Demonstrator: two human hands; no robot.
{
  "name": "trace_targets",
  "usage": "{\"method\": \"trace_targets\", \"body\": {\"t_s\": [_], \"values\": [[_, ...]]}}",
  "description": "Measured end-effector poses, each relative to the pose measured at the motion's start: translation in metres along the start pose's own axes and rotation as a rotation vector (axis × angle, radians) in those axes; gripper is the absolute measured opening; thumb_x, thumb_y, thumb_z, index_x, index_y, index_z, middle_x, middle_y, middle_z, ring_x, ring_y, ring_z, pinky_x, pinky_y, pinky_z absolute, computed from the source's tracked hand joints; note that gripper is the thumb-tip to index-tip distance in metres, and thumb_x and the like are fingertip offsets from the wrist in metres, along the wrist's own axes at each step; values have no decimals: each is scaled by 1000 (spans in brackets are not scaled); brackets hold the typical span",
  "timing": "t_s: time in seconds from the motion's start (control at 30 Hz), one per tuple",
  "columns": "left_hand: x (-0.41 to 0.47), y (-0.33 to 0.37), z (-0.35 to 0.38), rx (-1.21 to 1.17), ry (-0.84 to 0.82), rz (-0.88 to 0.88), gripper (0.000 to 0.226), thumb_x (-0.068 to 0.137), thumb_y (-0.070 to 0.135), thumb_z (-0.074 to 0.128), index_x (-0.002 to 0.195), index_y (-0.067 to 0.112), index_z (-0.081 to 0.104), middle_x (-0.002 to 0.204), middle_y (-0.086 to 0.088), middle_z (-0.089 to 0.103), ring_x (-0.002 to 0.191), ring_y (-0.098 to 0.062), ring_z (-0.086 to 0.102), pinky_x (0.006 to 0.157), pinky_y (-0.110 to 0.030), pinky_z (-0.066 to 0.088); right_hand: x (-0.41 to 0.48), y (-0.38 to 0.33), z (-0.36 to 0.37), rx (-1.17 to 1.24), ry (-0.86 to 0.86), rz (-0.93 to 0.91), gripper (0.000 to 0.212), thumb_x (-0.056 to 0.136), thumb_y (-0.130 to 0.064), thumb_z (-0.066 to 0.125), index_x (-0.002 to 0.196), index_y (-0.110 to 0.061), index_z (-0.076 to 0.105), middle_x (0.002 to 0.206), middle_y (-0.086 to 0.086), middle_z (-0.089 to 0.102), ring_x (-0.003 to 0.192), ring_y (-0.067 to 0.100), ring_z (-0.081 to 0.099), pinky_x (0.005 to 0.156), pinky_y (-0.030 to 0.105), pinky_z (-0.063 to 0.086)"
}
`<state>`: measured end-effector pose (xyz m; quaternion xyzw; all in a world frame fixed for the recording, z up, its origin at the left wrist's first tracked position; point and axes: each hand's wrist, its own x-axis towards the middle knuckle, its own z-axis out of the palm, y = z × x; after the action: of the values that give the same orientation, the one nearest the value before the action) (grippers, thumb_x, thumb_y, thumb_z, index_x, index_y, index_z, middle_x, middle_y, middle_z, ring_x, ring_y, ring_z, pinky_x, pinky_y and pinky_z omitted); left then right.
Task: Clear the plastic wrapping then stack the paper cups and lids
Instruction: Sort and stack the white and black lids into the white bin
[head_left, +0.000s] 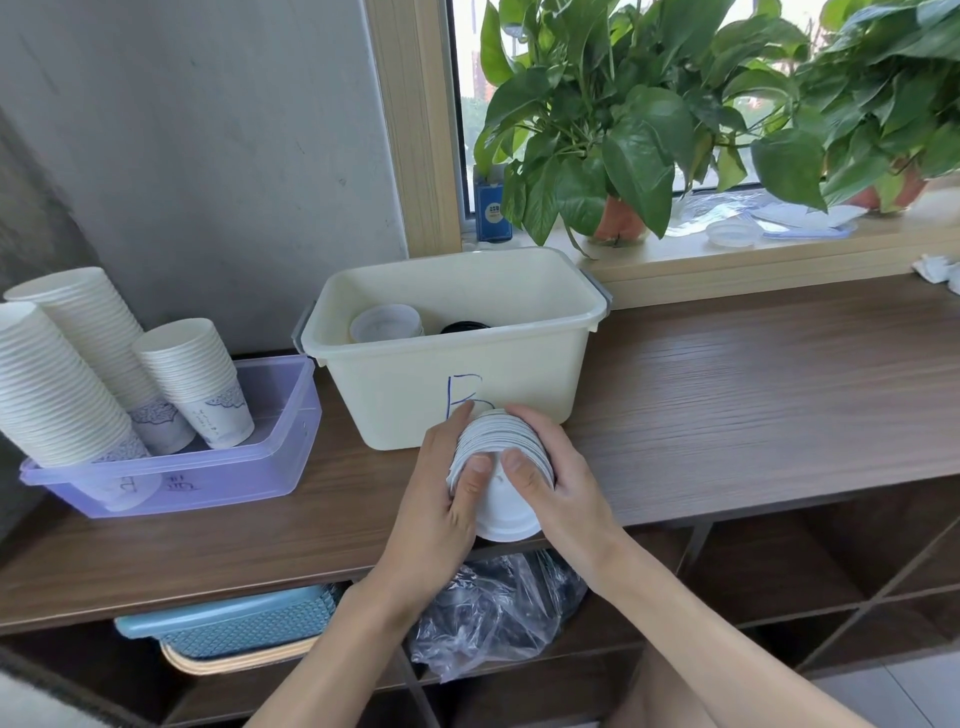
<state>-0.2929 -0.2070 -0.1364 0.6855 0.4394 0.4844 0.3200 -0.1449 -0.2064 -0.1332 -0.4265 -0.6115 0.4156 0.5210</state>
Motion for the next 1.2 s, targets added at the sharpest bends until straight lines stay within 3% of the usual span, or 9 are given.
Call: {"method": "trace_targets", "body": {"t_s": [0.07, 0.23, 0.43, 0.63, 0.8, 1.0, 1.13, 1.2], "values": [[0, 0, 0, 6, 3, 0, 43, 92, 59, 42, 134, 48, 38, 141, 19, 46, 136, -2, 41, 111, -22, 33, -1, 1, 0, -7, 7, -6, 57, 80, -61, 55, 128, -32, 53, 128, -2, 56, 120, 10, 53, 104, 34, 43], [0, 2, 1, 25, 27, 27, 38, 92, 55, 45, 129, 50, 43, 136, 19, 50, 131, -2, 46, 109, -23, 37, -2, 0, 1, -50, 30, -57, 45, 86, -54, 48, 124, -30, 57, 124, -6, 58, 118, 7, 52, 97, 17, 40], [1, -3, 3, 43, 29, 14, 40, 92, 57, 43, 131, 48, 39, 137, 12, 49, 132, -4, 45, 110, -28, 38, -1, 4, 2, -75, 27, -61, 47, 87, -57, 46, 126, -30, 52, 125, -6, 56, 120, 9, 52, 101, 29, 43], [-1, -6, 3, 42, 74, 43, 36, 92, 52, 47, 126, 42, 44, 129, 5, 56, 122, -9, 54, 102, -26, 44, 0, 4, 3, -94, 28, -5, 68, 78, -67, 43, 135, -30, 43, 134, -15, 48, 123, -12, 42, 99, 4, 32], [-1, -6, 5, 71, 120, 71, 28, 93, 51, 46, 120, 42, 46, 120, 3, 59, 114, -9, 58, 94, -21, 45, 2, 8, 5, -121, 47, -28, 63, 83, -62, 45, 132, -22, 50, 128, -6, 54, 120, 3, 50, 104, 28, 41], [0, -7, 4, 72, 99, 65, 31, 93, 56, 46, 121, 44, 45, 122, 2, 57, 116, -10, 56, 96, -22, 45, 3, 6, 7, -119, 53, -30, 65, 83, -62, 44, 131, -20, 50, 127, -4, 56, 119, 6, 51, 104, 31, 42], [2, -2, 0, 33, 15, -13, 47, 86, 67, 46, 128, 48, 40, 135, 13, 54, 127, 0, 49, 104, -16, 38, 5, 8, 2, -117, 41, -16, 67, 82, -64, 45, 131, -20, 51, 128, -3, 57, 120, 8, 52, 105, 36, 41], [3, 0, -1, 8, 6, -39, 47, 84, 67, 45, 126, 45, 45, 129, 17, 59, 122, 4, 53, 99, -13, 40, 6, 8, 3, -114, 35, -4, 69, 80, -66, 46, 132, -21, 50, 128, -3, 57, 121, 8, 52, 105, 36, 42]]}}
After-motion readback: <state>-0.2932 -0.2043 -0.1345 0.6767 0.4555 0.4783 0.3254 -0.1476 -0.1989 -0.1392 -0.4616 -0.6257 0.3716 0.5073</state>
